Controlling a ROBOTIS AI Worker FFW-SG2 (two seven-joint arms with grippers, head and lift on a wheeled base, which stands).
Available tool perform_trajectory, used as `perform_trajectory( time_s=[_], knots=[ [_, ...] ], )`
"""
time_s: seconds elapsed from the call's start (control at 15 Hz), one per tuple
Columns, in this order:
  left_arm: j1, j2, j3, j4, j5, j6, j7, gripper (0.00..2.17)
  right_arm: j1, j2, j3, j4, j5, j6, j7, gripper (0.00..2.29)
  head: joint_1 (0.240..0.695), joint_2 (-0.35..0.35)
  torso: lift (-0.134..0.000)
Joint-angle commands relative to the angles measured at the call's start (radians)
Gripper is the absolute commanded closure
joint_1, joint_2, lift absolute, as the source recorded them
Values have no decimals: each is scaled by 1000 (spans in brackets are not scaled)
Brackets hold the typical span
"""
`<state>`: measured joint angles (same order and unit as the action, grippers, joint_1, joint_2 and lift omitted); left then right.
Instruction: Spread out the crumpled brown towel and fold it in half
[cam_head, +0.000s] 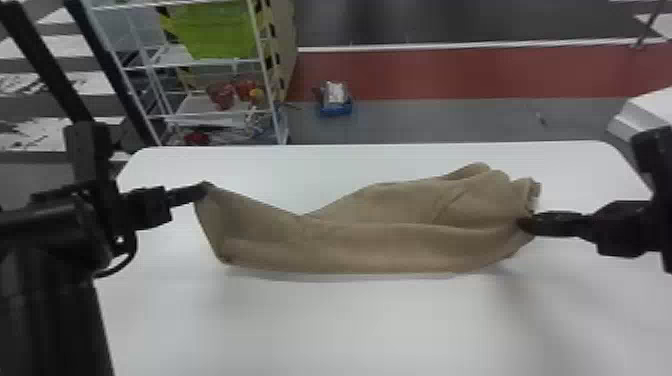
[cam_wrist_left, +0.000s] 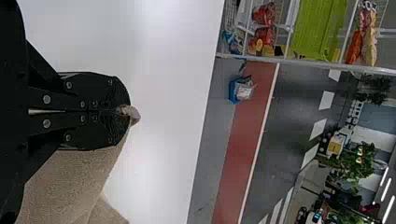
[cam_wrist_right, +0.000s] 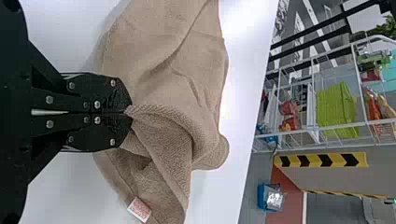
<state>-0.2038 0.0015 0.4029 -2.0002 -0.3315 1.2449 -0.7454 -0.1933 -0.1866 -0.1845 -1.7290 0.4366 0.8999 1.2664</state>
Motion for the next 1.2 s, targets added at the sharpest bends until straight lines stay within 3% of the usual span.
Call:
perform_trajectory(
  time_s=[0.0,0.2,0.27,0.33,0.4,0.73,0.8,0.93,1.0,1.13],
  knots=[
    [-23,5,7,9,2,0,8,1771,31,-10,-23,-26,-1,-5,39,1409,695,98,-134],
    [-62,8,1,78,-1,0,35,1700,41,-8,-61,-47,-22,-2,67,1409,695,98,-134],
    [-62,6,-1,103,0,-12,47,1075,57,-8,-49,-57,-21,-2,70,1409,695,98,-134],
    [-45,6,-6,106,3,-37,64,198,64,-7,-39,-69,-21,-5,83,1409,695,94,-134],
    [-31,6,-10,101,3,-43,69,-2,75,-5,-30,-76,-21,-8,91,1409,695,98,-134],
    [18,6,25,32,25,-52,66,29,98,-2,-4,-107,-10,-8,101,1403,695,130,-134],
    [44,6,25,-8,25,-52,69,29,103,-2,-4,-107,-9,-8,101,1197,695,135,-134],
    [90,6,44,-77,26,-49,58,29,123,-2,-12,-124,-6,-81,101,235,695,146,-134],
    [130,5,48,-124,35,-49,57,29,137,-2,-26,-136,-6,-121,101,117,695,155,-134],
    [182,2,51,-176,63,-52,58,29,149,-7,-44,-170,1,-173,101,113,695,161,-134]
  ],
)
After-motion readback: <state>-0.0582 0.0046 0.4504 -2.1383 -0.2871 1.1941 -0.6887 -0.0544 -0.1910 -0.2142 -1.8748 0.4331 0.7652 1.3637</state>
